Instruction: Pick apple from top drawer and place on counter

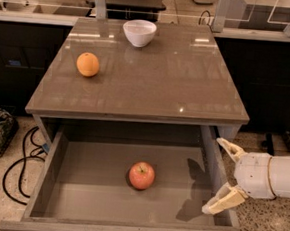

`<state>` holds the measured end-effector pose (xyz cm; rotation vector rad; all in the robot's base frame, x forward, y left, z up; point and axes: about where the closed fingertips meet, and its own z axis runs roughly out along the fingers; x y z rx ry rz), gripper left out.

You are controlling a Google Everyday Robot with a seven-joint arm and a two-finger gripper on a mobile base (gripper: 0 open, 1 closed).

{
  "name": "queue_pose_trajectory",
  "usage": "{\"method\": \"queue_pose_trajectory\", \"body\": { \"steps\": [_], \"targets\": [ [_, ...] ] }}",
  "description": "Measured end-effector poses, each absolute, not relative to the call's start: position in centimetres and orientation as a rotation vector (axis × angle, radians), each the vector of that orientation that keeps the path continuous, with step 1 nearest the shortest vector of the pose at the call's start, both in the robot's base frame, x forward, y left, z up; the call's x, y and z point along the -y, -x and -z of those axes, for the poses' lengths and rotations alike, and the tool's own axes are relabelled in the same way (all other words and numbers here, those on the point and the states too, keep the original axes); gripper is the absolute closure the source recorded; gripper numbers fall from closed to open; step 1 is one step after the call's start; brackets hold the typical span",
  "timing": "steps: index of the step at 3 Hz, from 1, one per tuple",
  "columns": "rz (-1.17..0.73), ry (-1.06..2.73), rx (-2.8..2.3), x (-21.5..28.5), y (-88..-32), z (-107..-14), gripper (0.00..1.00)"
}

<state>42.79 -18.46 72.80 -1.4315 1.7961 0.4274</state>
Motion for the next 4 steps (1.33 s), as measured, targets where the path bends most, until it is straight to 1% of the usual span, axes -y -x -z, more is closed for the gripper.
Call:
{"method": "queue_pose_trajectory", "body": {
  "steps": [1,2,3,4],
  "targets": [
    [-0.512,1.385,-1.755,16.7,-43.7,-70.1,0.0],
    [-0.618,1.383,-1.698,11.8,-44.0,-66.7,0.0],
    [-0.618,1.383,-1.698,11.8,-44.0,-66.7,0.0],
    [-0.613,1.405,-1.724,9.8,-44.3,-66.0,0.0]
  ]
}}
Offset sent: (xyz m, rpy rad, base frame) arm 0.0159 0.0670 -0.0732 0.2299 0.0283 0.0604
